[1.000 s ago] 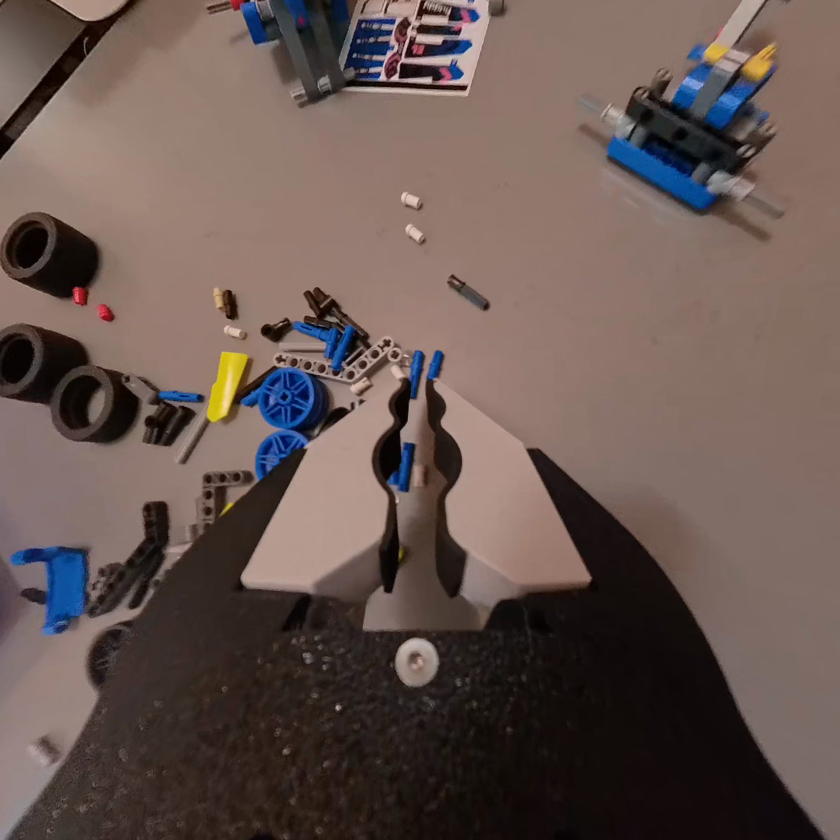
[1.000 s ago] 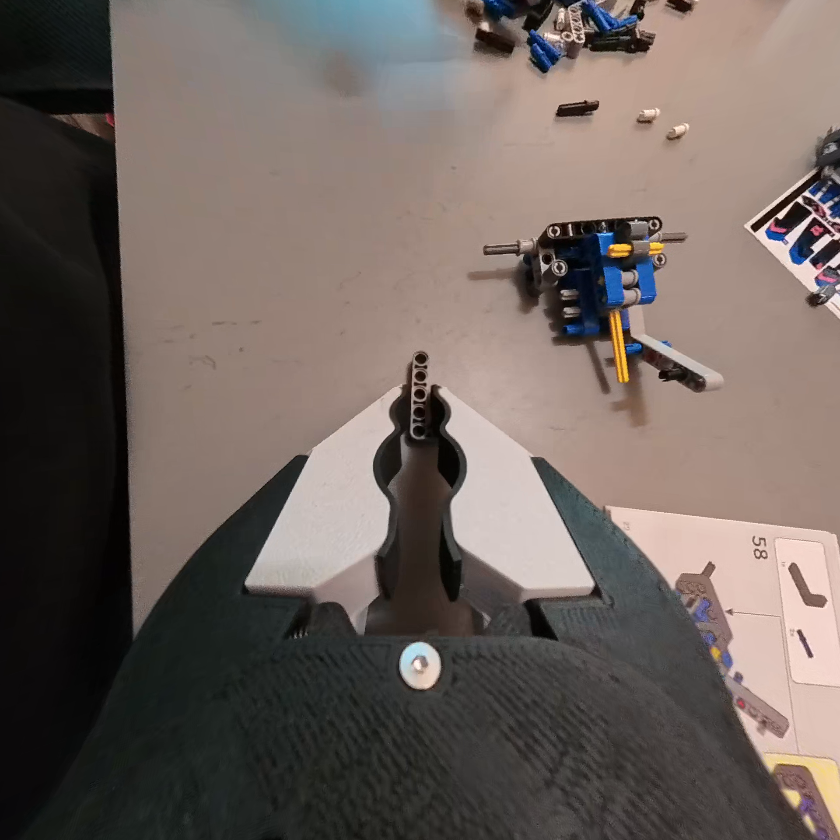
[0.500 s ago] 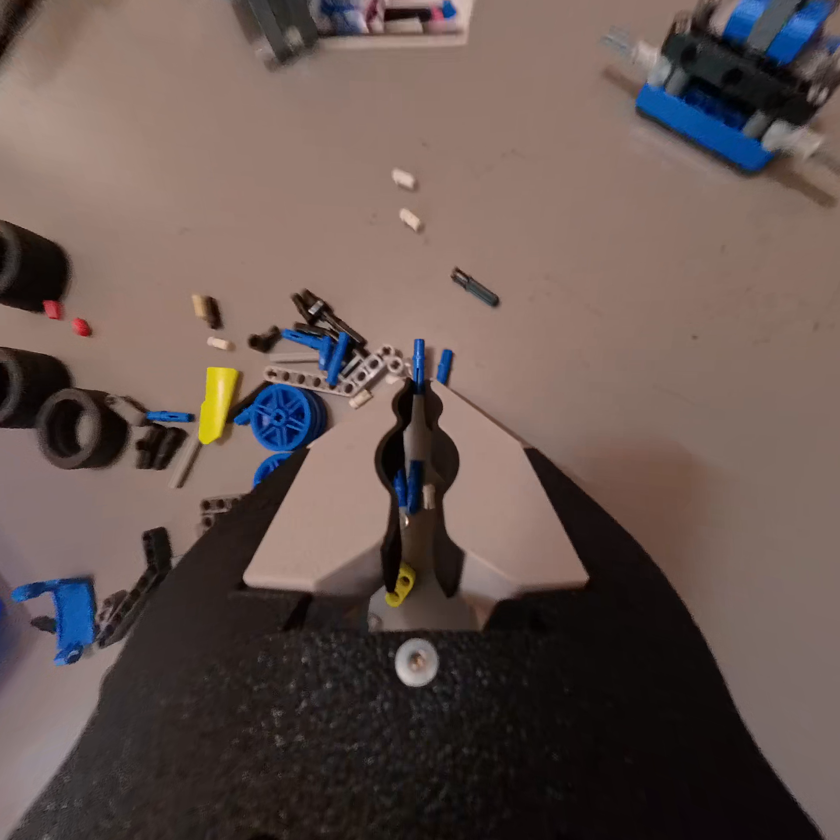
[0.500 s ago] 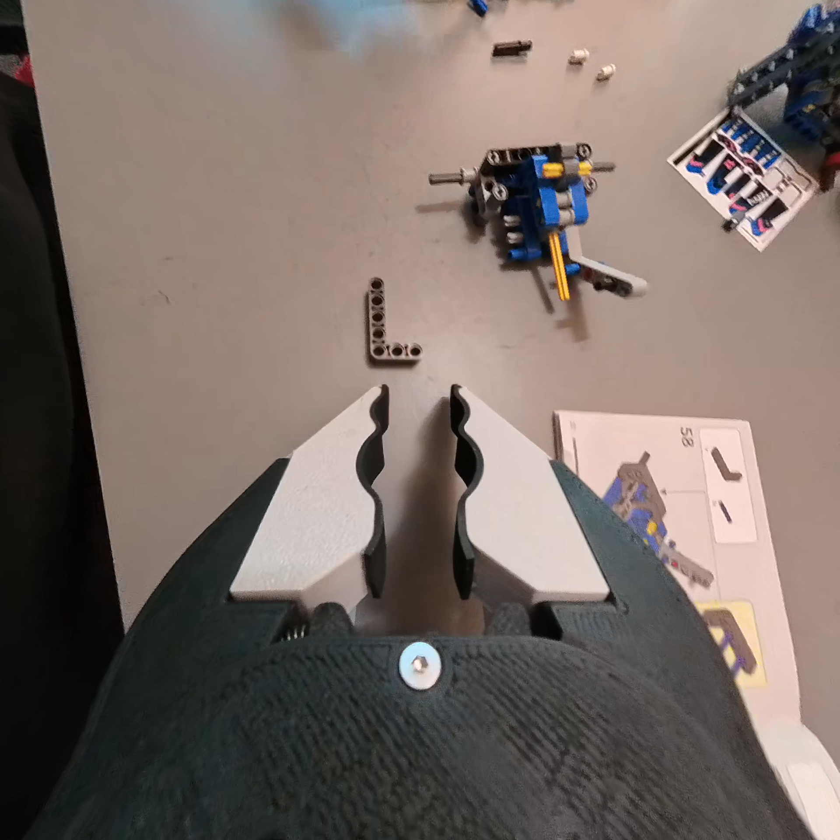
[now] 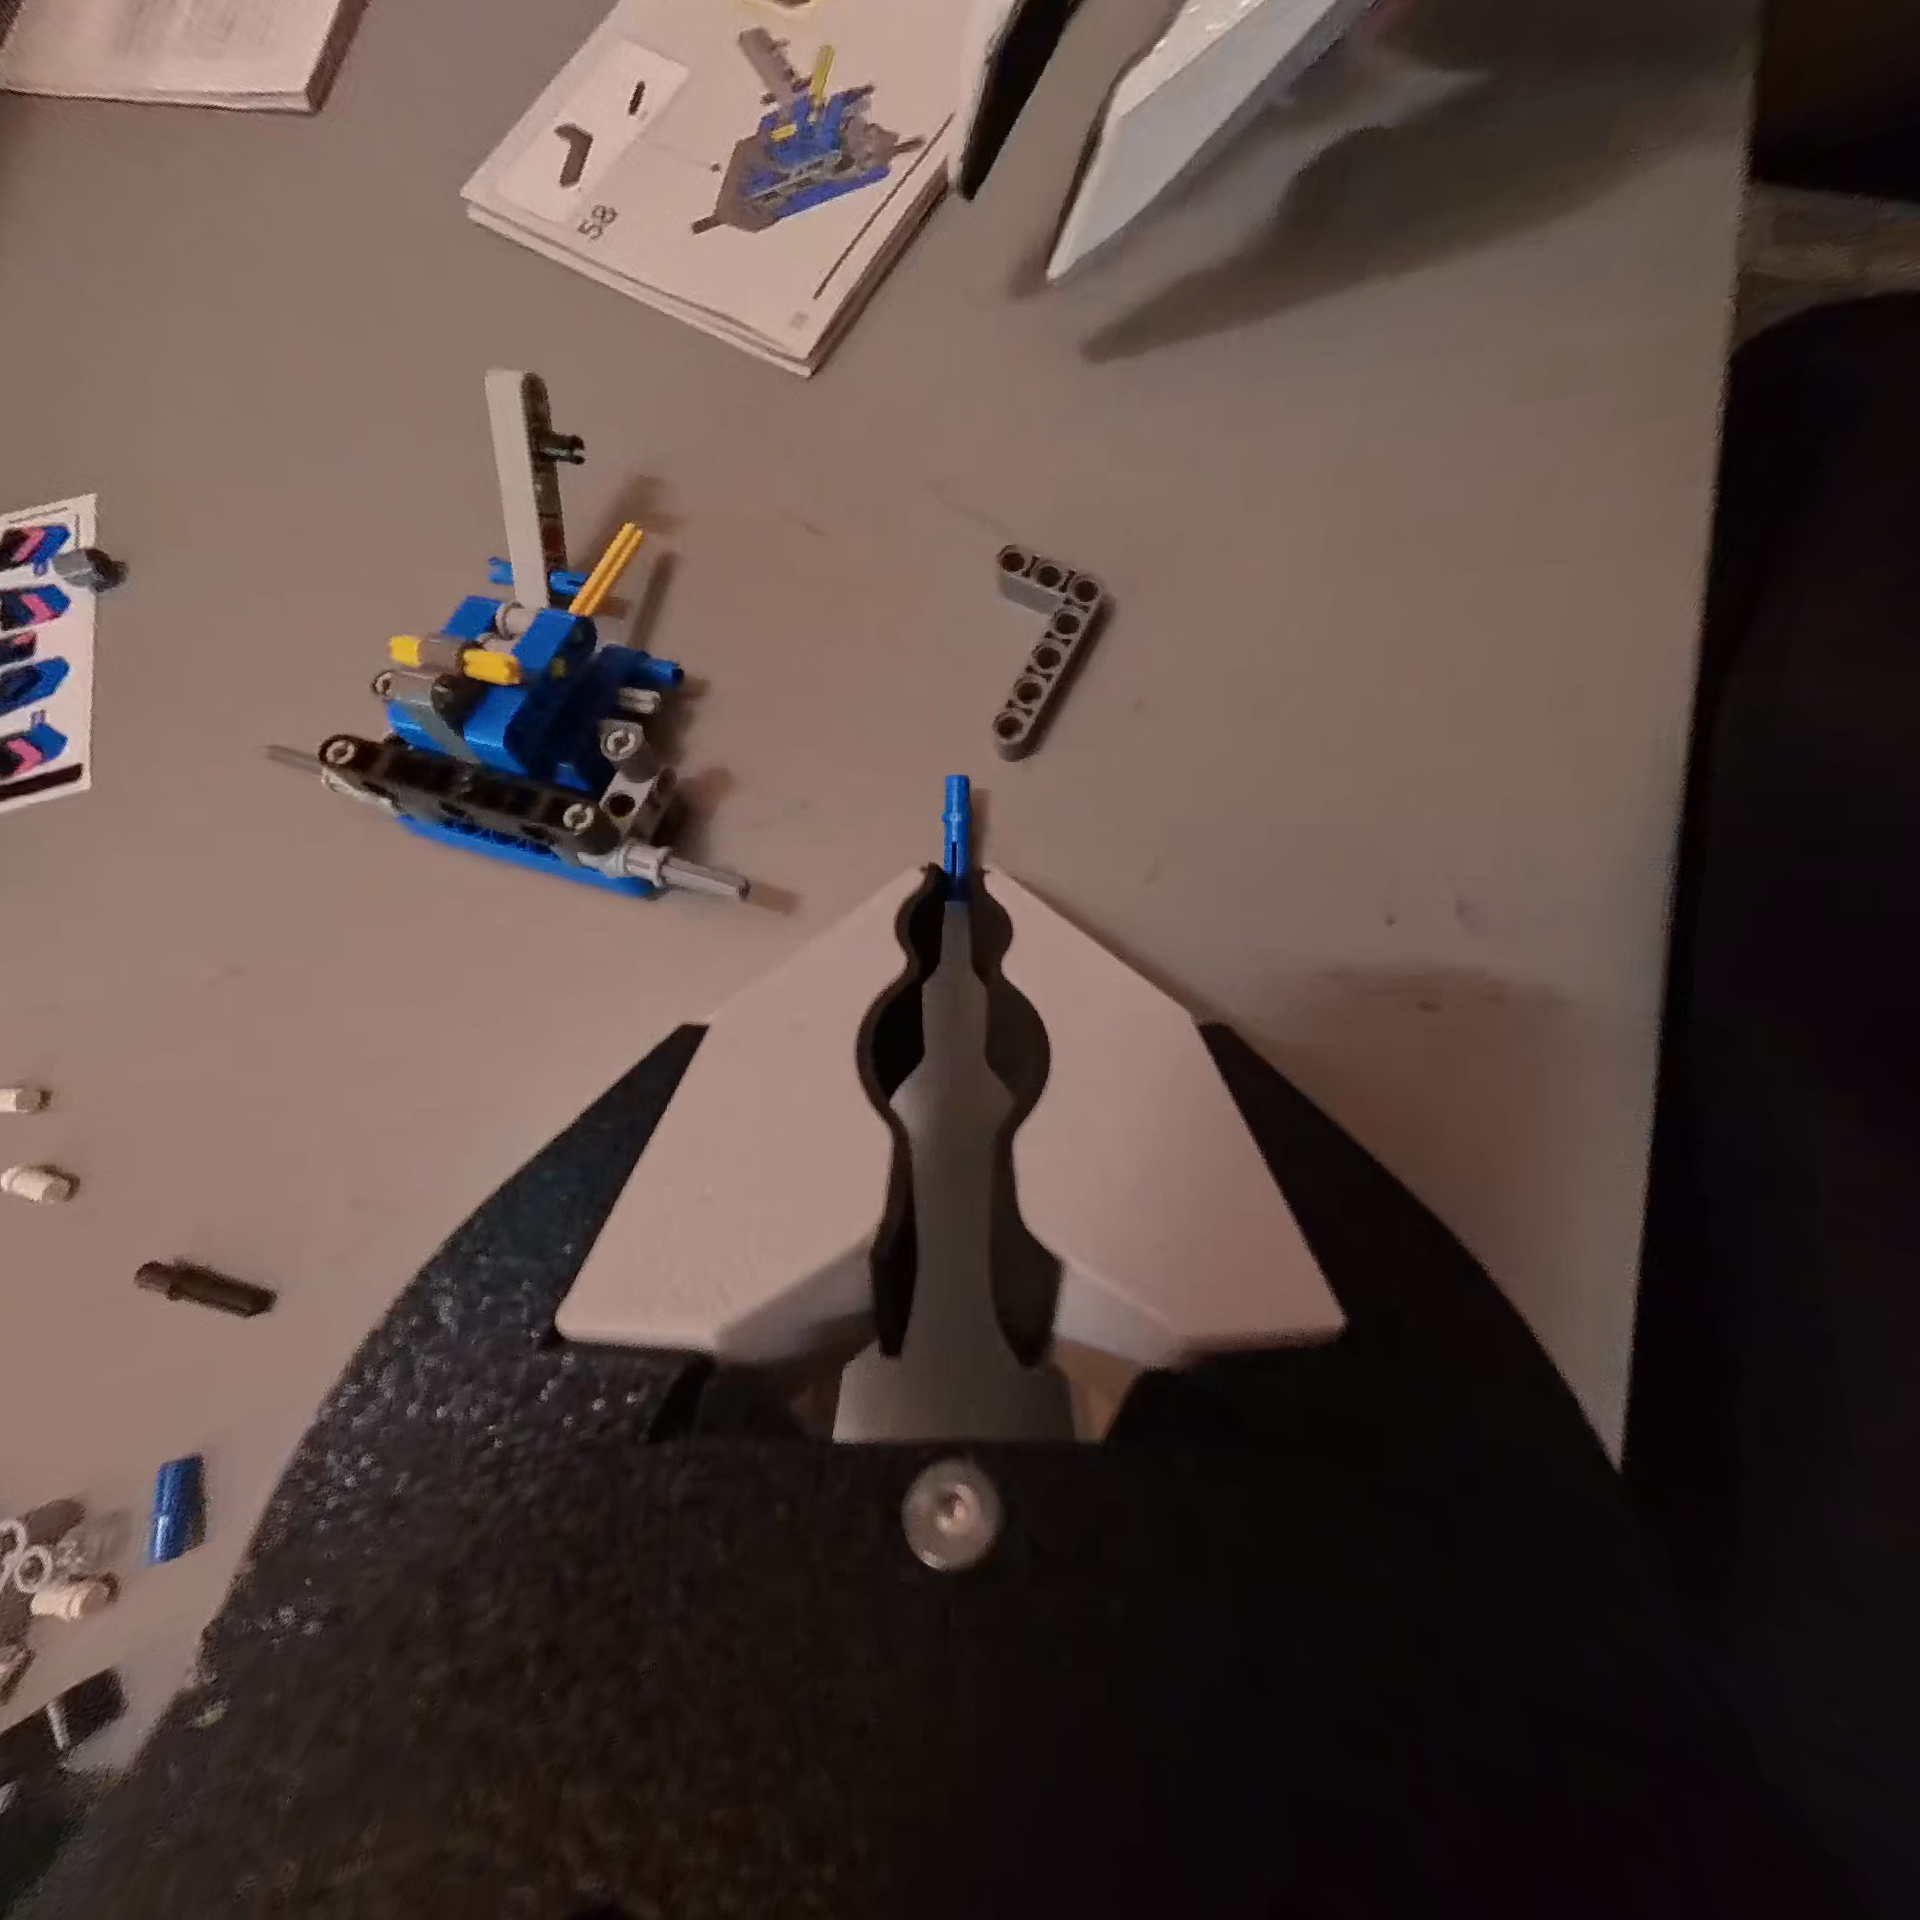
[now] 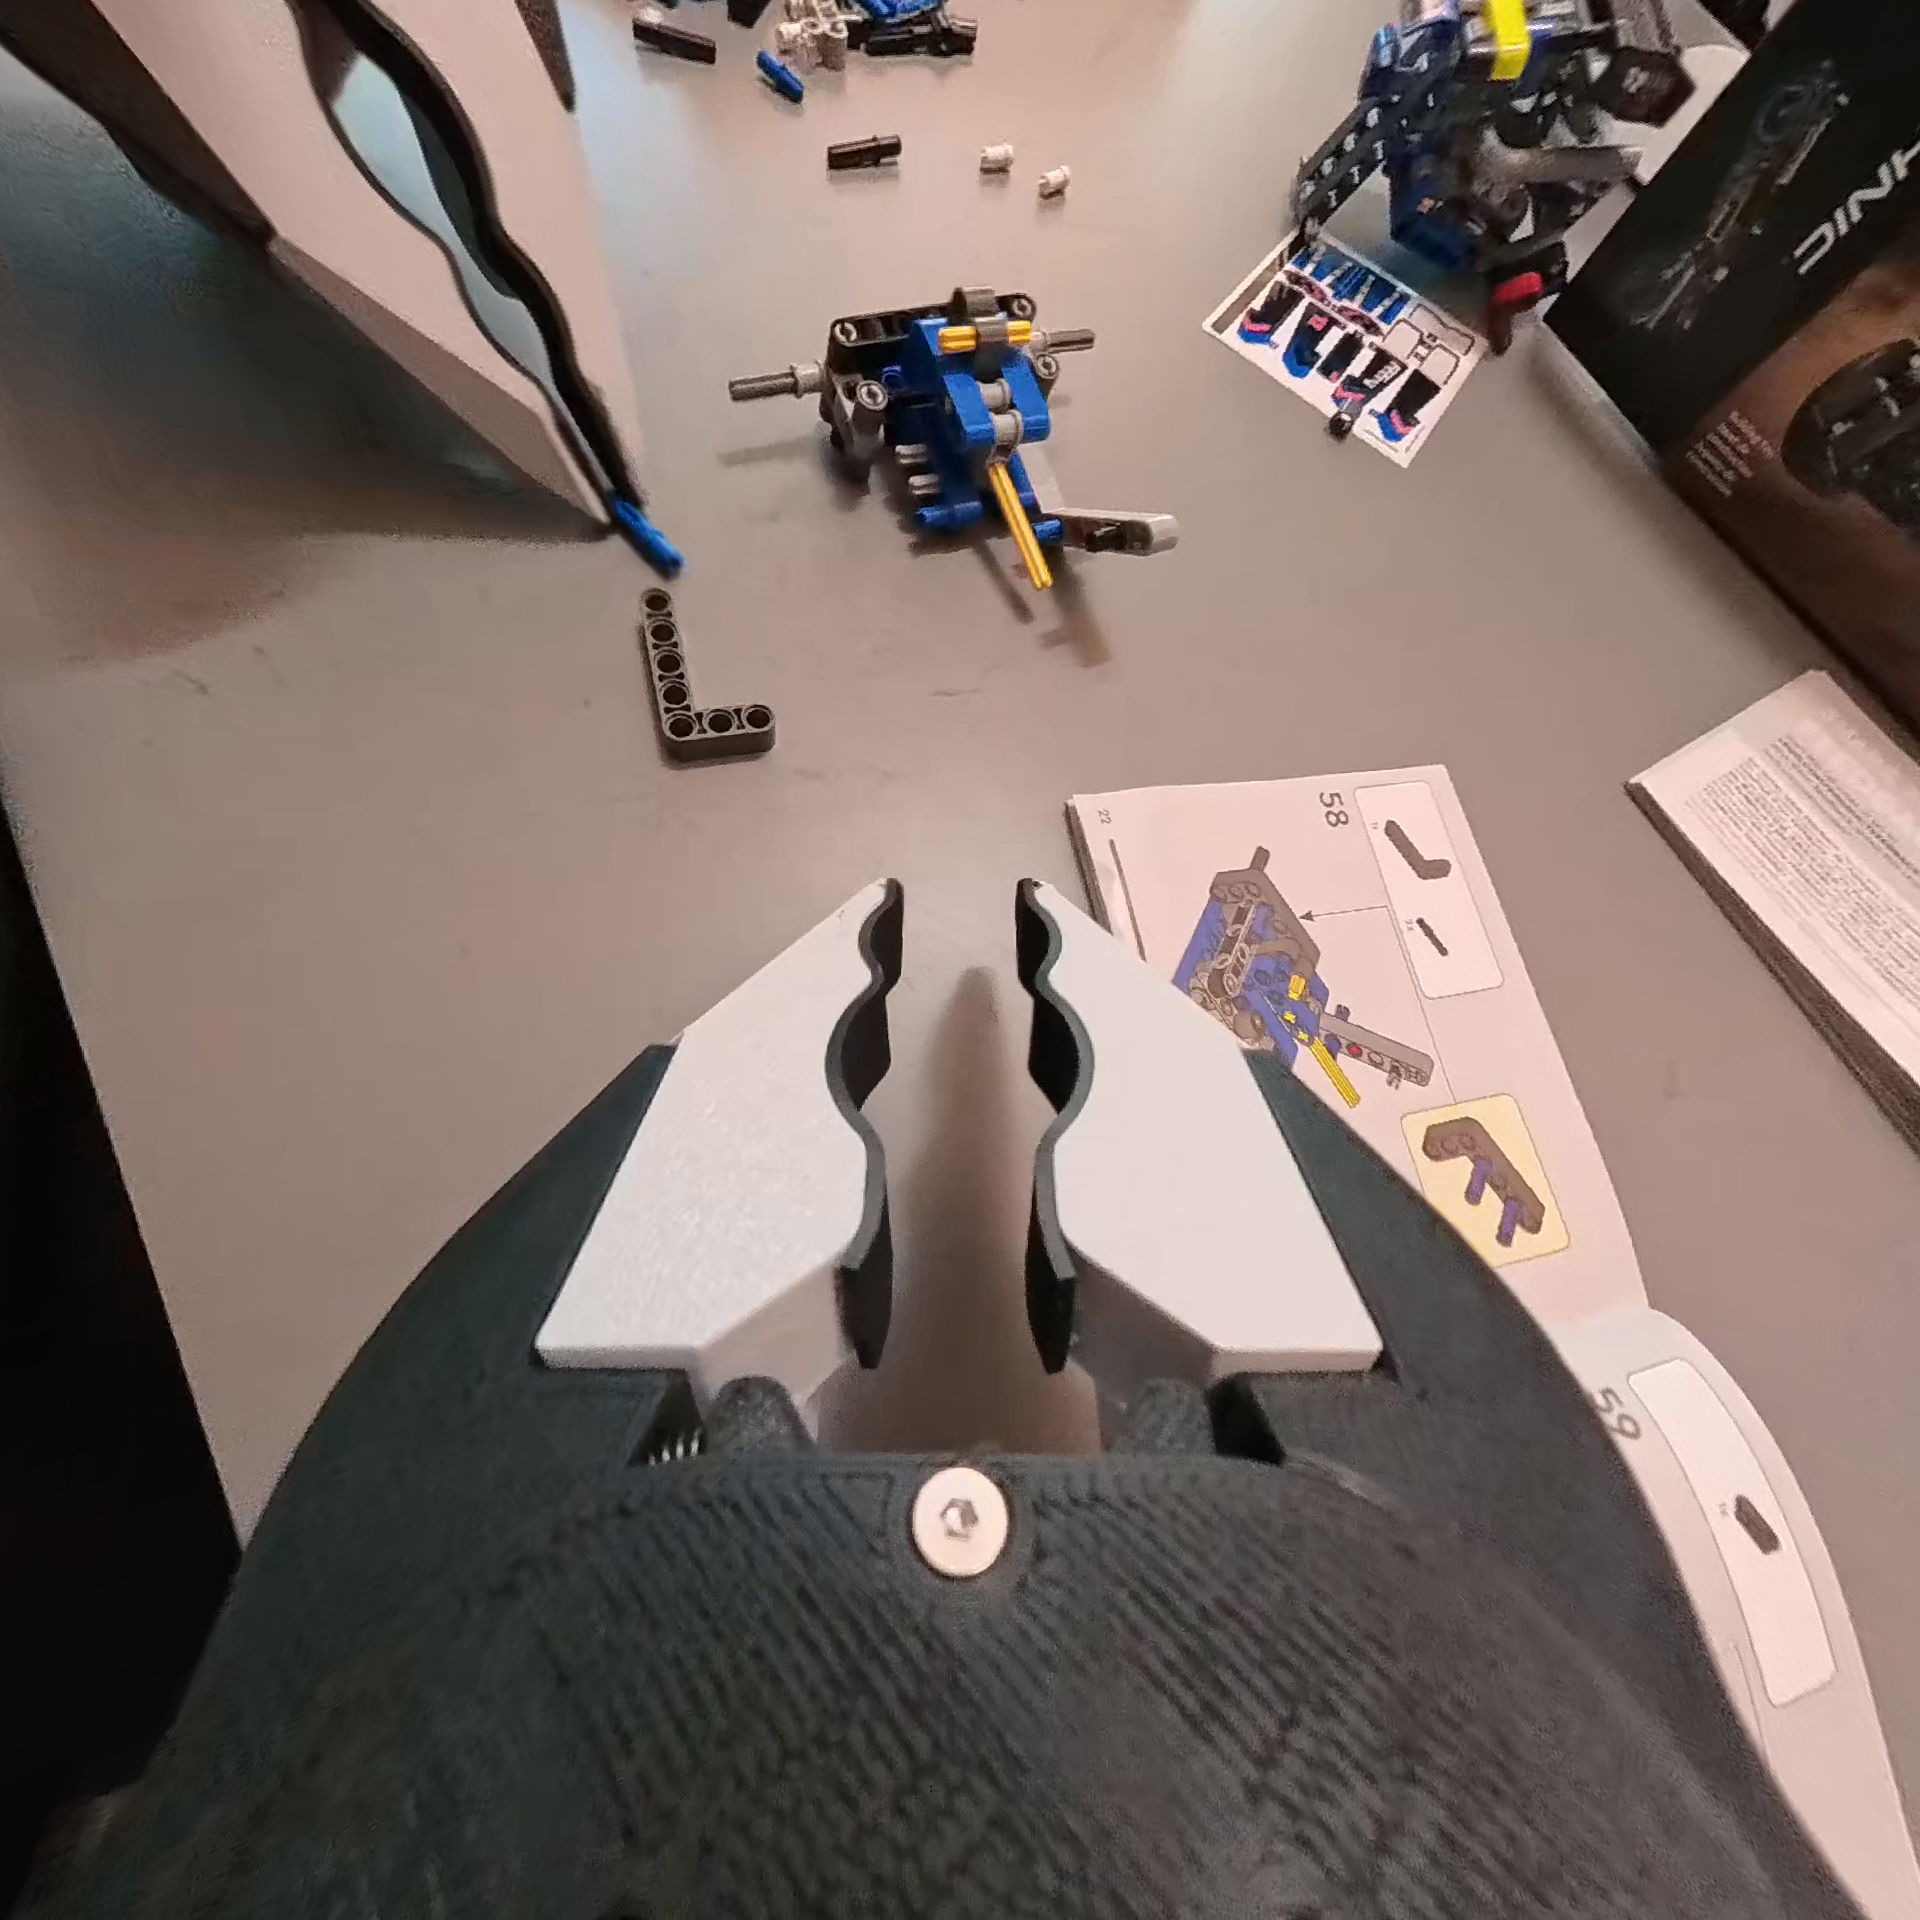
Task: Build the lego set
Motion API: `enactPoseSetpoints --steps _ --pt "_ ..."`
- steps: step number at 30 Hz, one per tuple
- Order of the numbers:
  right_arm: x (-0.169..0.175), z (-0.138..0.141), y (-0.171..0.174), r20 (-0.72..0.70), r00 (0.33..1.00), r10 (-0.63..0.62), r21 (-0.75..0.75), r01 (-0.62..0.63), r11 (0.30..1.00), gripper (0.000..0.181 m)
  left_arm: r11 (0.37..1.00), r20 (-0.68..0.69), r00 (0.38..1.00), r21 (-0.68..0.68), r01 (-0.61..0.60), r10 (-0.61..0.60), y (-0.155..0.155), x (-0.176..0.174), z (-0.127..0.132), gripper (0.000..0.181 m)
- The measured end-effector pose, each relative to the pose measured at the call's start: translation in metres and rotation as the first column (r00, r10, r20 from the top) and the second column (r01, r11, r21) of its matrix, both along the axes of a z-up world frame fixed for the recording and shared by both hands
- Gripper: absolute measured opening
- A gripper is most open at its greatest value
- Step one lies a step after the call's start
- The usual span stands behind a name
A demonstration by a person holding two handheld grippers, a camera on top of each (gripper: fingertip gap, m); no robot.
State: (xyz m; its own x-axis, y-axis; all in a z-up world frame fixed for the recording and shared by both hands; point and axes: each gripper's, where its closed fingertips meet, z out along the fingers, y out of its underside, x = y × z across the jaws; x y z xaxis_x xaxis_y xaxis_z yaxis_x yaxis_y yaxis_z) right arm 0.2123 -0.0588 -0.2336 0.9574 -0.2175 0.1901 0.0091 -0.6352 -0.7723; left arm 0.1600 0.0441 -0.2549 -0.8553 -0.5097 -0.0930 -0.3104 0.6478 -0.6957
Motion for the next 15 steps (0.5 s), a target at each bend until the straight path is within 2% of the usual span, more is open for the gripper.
enactPoseSetpoints --steps 1,4,7,12,15 --pt "-0.001 -0.001 0.002 -0.001 1.000 0.005 -0.001 -0.005 1.000 0.020 1.000 0.001 1.000 -0.002 -0.004 0.004 -0.001 0.001 -0.001 0.001" --pt "-0.002 -0.003 0.005 0.006 1.000 0.015 0.006 -0.015 1.000 0.021 1.000 0.009 1.000 0.000 -0.028 0.028 0.002 0.002 0.000 0.008" --pt "0.000 -0.003 0.004 0.018 1.000 0.011 0.010 -0.011 1.000 0.021 0.998 0.050 0.998 0.024 -0.050 0.048 0.020 0.002 0.007 0.011" --pt "0.007 0.004 0.001 0.072 0.997 -0.012 0.022 0.010 1.000 0.021 0.978 0.116 0.975 0.062 -0.199 0.191 0.091 0.010 0.021 0.013" --pt "0.009 0.006 0.000 0.064 0.997 -0.030 0.032 0.028 0.999 0.021 0.923 0.172 0.922 0.110 -0.368 0.347 0.152 0.020 0.030 0.008"
